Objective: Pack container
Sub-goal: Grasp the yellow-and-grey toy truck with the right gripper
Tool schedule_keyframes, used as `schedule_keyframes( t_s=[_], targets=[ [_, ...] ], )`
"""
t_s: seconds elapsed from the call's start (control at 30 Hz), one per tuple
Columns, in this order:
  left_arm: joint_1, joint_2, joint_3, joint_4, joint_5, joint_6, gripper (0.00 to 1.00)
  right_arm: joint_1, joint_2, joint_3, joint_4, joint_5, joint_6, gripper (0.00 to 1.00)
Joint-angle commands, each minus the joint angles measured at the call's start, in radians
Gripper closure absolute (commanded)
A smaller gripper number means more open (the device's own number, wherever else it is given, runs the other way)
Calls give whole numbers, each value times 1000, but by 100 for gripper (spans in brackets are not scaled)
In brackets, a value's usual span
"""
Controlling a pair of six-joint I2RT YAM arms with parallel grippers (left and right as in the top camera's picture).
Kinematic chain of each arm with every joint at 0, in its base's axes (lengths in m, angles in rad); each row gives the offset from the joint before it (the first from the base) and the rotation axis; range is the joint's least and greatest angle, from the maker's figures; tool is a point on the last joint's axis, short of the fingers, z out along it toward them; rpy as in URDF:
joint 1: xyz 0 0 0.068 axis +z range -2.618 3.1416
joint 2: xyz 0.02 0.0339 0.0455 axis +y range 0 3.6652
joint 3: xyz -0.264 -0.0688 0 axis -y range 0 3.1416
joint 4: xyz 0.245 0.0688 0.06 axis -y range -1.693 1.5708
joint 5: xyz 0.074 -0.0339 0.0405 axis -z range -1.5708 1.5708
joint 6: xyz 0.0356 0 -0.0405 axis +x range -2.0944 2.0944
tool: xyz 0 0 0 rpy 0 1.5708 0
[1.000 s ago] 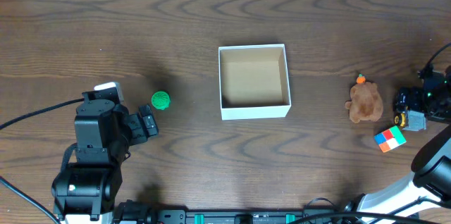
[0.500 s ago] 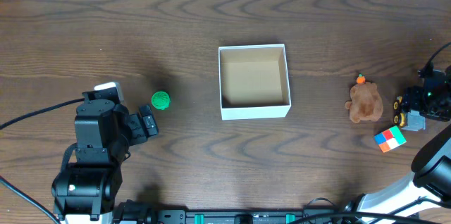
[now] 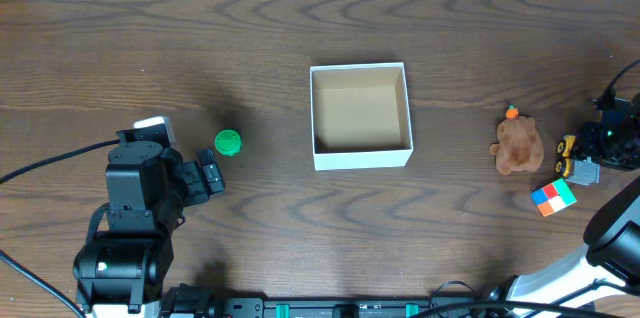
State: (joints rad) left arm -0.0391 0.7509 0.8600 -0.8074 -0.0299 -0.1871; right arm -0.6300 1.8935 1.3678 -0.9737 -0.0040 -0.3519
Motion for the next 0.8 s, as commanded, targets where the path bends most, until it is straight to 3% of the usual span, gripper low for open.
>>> schedule_keyframes(
  t_s=[0.0,0.5,0.67,0.77],
  targets=[
    [3,1,20,0,-5,-10,2,-6,7,-3,3,-5,0,51],
    [3,1,20,0,-5,-10,2,-6,7,-3,22,-5,25,63],
    [3,1,20,0,-5,-10,2,-6,7,-3,33,-5,43,74],
    [3,1,20,0,-5,-10,2,-6,7,-3,40,-4,57,89]
  ],
)
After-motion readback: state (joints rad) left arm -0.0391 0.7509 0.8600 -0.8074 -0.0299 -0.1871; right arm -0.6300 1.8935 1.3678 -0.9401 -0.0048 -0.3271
